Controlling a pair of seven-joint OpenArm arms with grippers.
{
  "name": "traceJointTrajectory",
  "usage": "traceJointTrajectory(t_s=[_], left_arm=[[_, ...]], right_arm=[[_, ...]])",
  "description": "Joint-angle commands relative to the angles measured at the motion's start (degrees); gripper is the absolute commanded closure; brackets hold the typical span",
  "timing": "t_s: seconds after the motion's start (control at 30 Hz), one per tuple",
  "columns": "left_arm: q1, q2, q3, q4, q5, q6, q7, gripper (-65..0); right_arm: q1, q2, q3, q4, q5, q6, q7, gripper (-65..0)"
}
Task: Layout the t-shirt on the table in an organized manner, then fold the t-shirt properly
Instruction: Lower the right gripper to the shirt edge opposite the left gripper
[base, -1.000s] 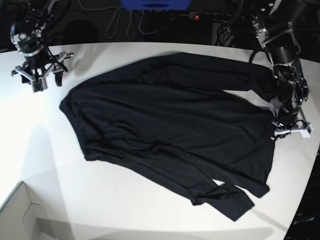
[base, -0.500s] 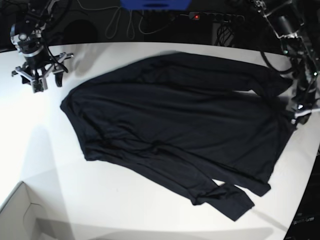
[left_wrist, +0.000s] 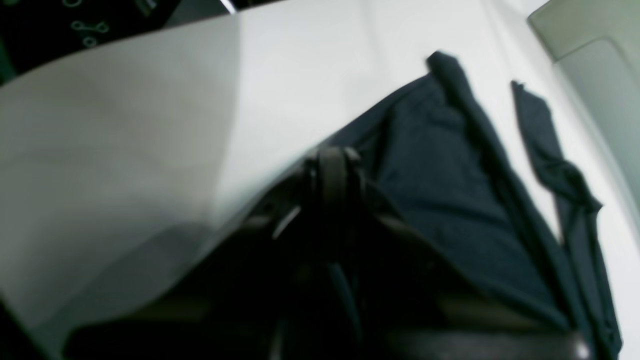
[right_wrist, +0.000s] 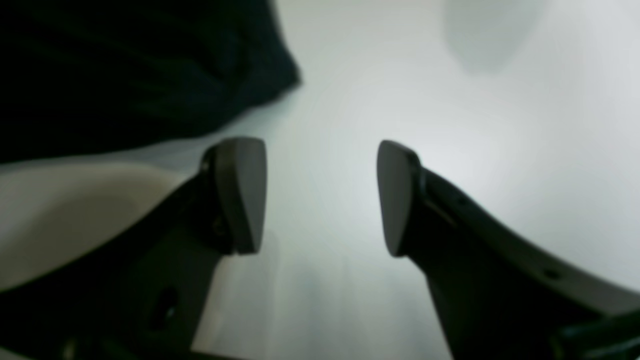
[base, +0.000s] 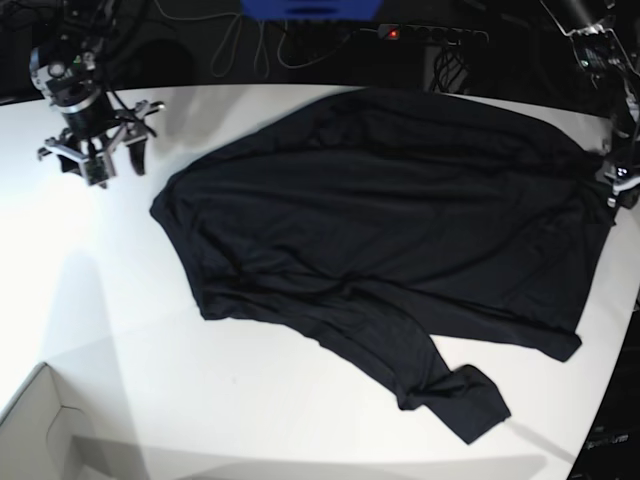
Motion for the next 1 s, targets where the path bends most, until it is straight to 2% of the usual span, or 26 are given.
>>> traceJointTrajectory(t_s=[0.0,0.1,0.2,0.3,0.53,0.7,0.87,0.97], left_arm=[[-0.36,-1.13,-0.29,0.83,-0.41,-0.63,-1.37,-0.3],[-0.09,-1.04,-0.29,0.83,-0.41,-0.63,-1.37,-0.3],[0.88,-1.04,-0.29,0.83,-0.41,-0.63,-1.37,-0.3],[1.23,-1.04,-0.29,0.66,-0.41,-0.63,-1.37,-0.3],[2.19,-1.04,-0.29,-3.74,-0.77,-0.63,-1.37,-0.3],[2.37,-1.04,0.06,-4.0,-0.68,-0.63,-1.37,-0.3],[2.37,-1.04,-0.2,-4.0,-0.85,-0.63,-1.37,-0.5],[2.37,-1.13,-0.29,-3.56,-0.94,-0.63,-1.37,-0.5]], right_arm=[[-0.12,0.14,-1.37,1.53,0.68,-0.23,1.17,-35.6],[-0.03,-0.3,-4.19,1.18,0.59,-0.23,1.0,-36.9],[0.5,-2.32,-5.42,1.18,0.59,-0.23,1.0,-42.0],[4.02,-2.94,-6.82,0.13,0.5,-0.23,1.0,-43.5],[13.25,-2.85,-7.53,-7.17,0.5,-0.23,1.0,-39.9],[21.42,-2.32,-7.7,-15.35,0.15,-0.23,1.0,-40.2],[28.19,-1.26,-7.7,-26.77,-5.3,-0.23,1.0,-39.7],[28.98,-1.09,-7.61,-30.91,-5.92,-0.23,1.26,-34.7]])
